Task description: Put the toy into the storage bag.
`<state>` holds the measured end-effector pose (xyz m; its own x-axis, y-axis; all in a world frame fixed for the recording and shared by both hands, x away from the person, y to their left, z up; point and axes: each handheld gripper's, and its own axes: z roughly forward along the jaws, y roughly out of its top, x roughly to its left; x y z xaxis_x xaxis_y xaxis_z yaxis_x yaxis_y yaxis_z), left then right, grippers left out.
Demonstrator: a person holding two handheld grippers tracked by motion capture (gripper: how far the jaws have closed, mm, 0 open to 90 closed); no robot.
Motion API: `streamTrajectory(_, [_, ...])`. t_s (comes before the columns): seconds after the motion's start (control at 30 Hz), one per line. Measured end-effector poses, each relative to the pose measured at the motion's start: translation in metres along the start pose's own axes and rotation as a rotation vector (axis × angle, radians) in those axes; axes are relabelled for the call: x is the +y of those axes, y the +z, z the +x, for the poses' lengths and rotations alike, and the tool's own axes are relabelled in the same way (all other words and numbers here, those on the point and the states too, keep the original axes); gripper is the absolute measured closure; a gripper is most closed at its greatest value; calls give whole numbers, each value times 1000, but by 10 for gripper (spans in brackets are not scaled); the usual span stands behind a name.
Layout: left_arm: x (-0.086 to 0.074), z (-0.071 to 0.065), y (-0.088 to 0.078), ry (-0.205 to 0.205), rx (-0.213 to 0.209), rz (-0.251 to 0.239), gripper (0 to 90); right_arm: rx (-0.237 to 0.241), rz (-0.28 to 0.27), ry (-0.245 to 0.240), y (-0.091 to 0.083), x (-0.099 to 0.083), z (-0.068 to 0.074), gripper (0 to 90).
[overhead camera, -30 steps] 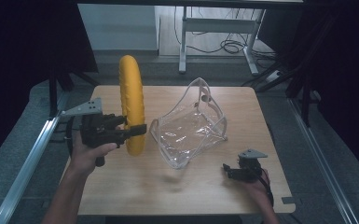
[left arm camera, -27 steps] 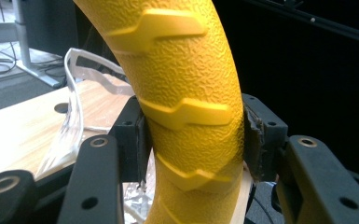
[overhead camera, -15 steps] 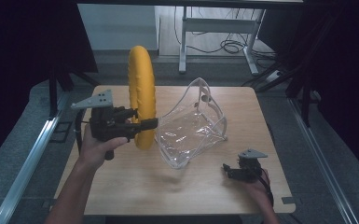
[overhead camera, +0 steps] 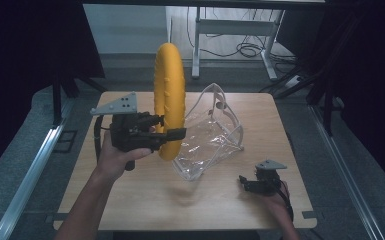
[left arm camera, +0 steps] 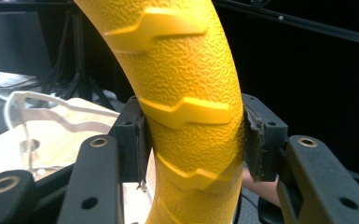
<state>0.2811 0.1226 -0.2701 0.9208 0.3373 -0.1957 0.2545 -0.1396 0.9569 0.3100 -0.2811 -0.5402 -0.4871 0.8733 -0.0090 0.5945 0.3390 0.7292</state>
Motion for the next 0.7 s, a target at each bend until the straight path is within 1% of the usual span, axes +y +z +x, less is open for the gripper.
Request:
streamTrajectory(0.07, [2,-2,3,11,-2,7,495,0,0,1,0,0,0,194])
streamTrajectory(0.23, [4,-7,9,22,-10,16,496,0,0,0,0,0,0,194])
streamTrajectory(0.7, [10,-15,18,42,-30,15,495,1,1,-1,0,0,0,194])
